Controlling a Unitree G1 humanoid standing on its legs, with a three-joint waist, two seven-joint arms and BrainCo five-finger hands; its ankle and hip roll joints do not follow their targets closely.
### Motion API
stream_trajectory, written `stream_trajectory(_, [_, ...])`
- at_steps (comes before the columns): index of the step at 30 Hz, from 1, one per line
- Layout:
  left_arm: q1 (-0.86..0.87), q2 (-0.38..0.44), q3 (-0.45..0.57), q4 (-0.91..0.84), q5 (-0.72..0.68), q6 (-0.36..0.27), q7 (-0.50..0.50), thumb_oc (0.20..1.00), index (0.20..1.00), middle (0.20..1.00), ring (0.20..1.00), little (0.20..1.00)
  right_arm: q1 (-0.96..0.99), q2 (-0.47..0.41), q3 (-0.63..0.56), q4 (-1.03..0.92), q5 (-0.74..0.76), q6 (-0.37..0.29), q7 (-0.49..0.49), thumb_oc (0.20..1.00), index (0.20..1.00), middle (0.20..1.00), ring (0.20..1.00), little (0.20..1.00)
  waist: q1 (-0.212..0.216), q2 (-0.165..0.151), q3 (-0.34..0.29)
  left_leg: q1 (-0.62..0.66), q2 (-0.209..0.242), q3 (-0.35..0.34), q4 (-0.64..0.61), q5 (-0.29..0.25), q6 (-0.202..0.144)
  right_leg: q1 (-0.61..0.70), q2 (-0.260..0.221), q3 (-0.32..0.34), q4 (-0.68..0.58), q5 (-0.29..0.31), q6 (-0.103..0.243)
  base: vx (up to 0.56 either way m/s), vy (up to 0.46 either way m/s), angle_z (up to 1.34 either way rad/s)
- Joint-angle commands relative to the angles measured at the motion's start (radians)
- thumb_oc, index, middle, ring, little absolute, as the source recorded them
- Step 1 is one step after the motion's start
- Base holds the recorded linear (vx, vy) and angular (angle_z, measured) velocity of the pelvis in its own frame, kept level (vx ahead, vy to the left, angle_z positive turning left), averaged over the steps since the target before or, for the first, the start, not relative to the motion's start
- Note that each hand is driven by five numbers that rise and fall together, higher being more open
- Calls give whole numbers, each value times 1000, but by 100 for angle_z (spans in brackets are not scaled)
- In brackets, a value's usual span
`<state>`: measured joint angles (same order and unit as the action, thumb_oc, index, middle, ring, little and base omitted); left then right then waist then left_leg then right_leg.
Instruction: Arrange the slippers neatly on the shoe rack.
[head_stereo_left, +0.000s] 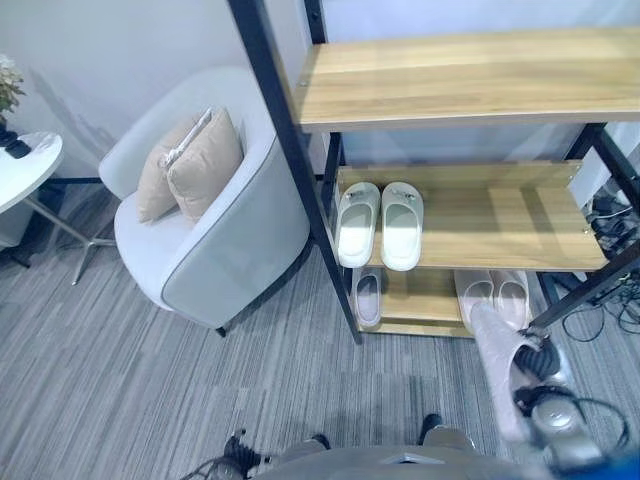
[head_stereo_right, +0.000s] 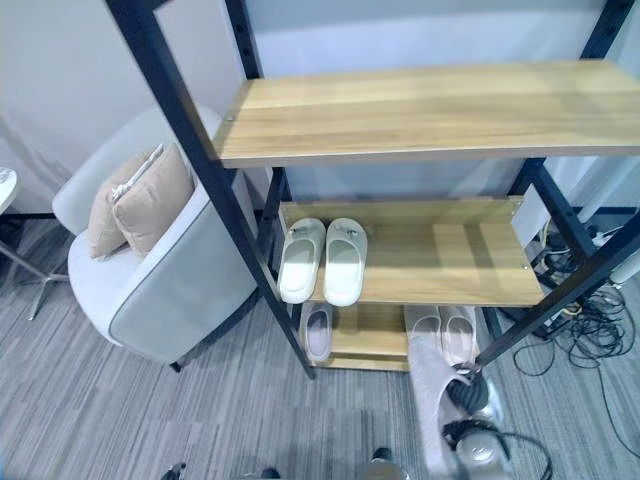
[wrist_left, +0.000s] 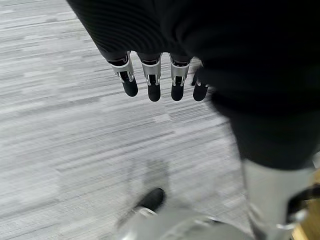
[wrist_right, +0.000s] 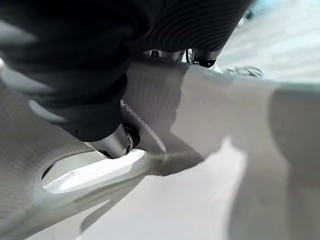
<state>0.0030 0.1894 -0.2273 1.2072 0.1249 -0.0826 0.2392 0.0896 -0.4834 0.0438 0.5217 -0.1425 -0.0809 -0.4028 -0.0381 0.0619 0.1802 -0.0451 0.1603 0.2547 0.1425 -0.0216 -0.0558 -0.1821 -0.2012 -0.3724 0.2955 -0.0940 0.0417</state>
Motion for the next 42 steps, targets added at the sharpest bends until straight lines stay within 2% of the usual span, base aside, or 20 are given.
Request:
stream_trajectory(1, [-44,32,-22,-16,-56,-26,9,1000,1000,1000,1000,1000,-55,52,4,-58,-5,-38,-23,200,200,200,200,200,21,-62,86,-76,-37,-49,101,-112,10,-18,-121,39,27,67,97,-144,-37,8])
stream_trajectory(2, [-58,40,-31,-25,-67,-33,13,1000,1000,1000,1000,1000,-73,42,20,-60,-5,-39,-18,200,200,200,200,200,29,-61,107,-129,-28,-71,170,-150,5,-66,-128,57,96,38,103,-105,-37,15])
stream_trajectory(4, [-80,53,-27,-44,-115,-43,20,1000,1000,1000,1000,1000,-109,27,44,-48,4,-42,-21,200,200,200,200,200,38,-64,125,-223,-22,-87,269,-179,5,-150,-147,68,182,20,105,-117,-24,20])
stream_trajectory(6, [-94,66,-24,-75,-164,-53,16,1000,1000,1000,1000,1000,-140,6,68,-31,7,-35,-15,200,200,200,200,200,49,-68,134,-310,-22,-104,365,-204,5,-212,-158,74,254,-7,96,-119,-42,10])
stream_trajectory(7, [-106,82,-19,-86,-198,-58,22,1000,1000,1000,1000,1000,-154,-17,93,-35,-5,-21,6,200,200,200,200,200,56,-67,147,-391,-22,-123,465,-245,13,-283,-175,86,340,-46,84,-154,-32,13])
stream_trajectory(8, [-115,85,-16,-90,-215,-59,28,1000,1000,1000,1000,1000,-183,-37,110,-33,-14,-19,-1,200,200,200,200,200,60,-63,158,-444,-21,-125,521,-258,12,-337,-187,97,392,-58,85,-224,-12,26])
stream_trajectory(10, [-125,100,-11,-124,-272,-82,42,1000,1000,1000,1000,1000,-299,-120,142,-79,-55,-22,-26,200,200,200,200,200,73,-44,175,-690,-1,-146,795,-348,33,-583,-216,185,612,-146,41,-242,8,24])
stream_trajectory(11, [-124,106,-12,-144,-295,-91,44,1000,1000,1000,1000,1000,-341,-151,140,-85,-50,-28,-41,200,200,200,200,200,77,-37,177,-763,4,-152,866,-373,34,-654,-222,208,676,-180,30,-160,6,-3])
stream_trajectory(12, [-121,108,-8,-167,-334,-101,50,1000,1000,1000,1000,1000,-426,-193,143,-84,-42,-31,-67,200,200,200,200,200,83,-24,182,-881,11,-164,996,-415,43,-775,-229,248,800,-231,10,-93,2,-17])
stream_trajectory(15, [-112,109,-8,-207,-397,-124,72,1000,1000,1000,1000,1000,-560,-240,132,-74,0,-44,-124,200,200,200,200,200,95,-5,170,-1083,18,-194,1221,-494,55,-989,-233,311,1023,-306,-10,-13,9,-1])
stream_trajectory(17, [-94,108,-8,-231,-431,-133,77,1000,1000,1000,1000,1000,-626,-260,130,-70,16,-61,-165,200,200,200,200,200,106,9,169,-1177,9,-203,1345,-533,67,-1094,-232,349,1149,-350,-24,67,33,-5])
stream_trajectory(18, [-77,117,-12,-249,-444,-147,96,1000,1000,1000,1000,1000,-693,-284,122,-67,26,-76,-207,200,200,200,200,200,117,23,173,-1264,-1,-217,1476,-570,70,-1181,-237,381,1277,-390,-34,121,29,12])
stream_trajectory(21, [-48,143,-19,-288,-468,-173,124,1000,1000,1000,1000,1000,-799,-320,130,-34,55,-94,-252,200,200,200,200,200,132,34,177,-1386,-19,-234,1667,-628,73,-1310,-241,446,1468,-448,-44,131,-5,27])
stream_trajectory(22, [-43,151,-18,-288,-476,-182,129,1000,1000,1000,1000,1000,-832,-330,140,-17,63,-95,-256,200,200,200,200,200,135,37,186,-1415,-21,-243,1717,-642,71,-1340,-244,465,1520,-464,-47,170,-48,18])
stream_trajectory(23, [-29,186,-8,-305,-480,-194,161,1000,1000,1000,1000,1000,-890,-364,174,22,56,-92,-263,200,200,200,200,200,138,50,216,-1468,-30,-281,1858,-691,64,-1387,-250,518,1659,-516,-52,199,-40,18])
stream_trajectory(24, [-16,219,1,-304,-471,-204,191,1000,1000,1000,1000,1000,-945,-397,205,88,56,-86,-270,200,200,200,200,200,145,66,245,-1481,-35,-306,1941,-719,60,-1388,-253,545,1741,-542,-50,184,-38,36])
stream_trajectory(30, [11,254,20,-279,-514,-215,214,1000,1000,1000,1000,1000,-1115,-443,318,264,90,-70,-272,200,200,200,200,200,151,111,311,-1522,-58,-379,2110,-765,50,-1388,-267,588,1893,-590,-47,36,18,17])
stream_trajectory(32, [28,257,11,-277,-508,-216,210,1000,1000,1000,1000,1000,-1159,-455,343,287,89,-68,-280,200,200,200,200,200,153,115,332,-1525,-59,-385,2138,-779,45,-1388,-268,598,1918,-597,-48,29,29,8])
stream_trajectory(36, [63,261,-35,-239,-487,-208,178,1000,1000,1000,1000,1000,-1298,-475,423,374,106,-63,-292,200,200,200,200,200,179,108,338,-1525,-57,-386,2130,-787,39,-1388,-271,600,1915,-597,-44,52,32,-5])
stream_trajectory(42, [64,258,-63,-191,-495,-204,150,1000,1000,1000,1000,1000,-1422,-462,512,494,133,-58,-281,200,200,200,200,200,195,104,339,-1525,-57,-385,2089,-781,37,-1388,-271,593,1881,-583,-36,23,21,2])
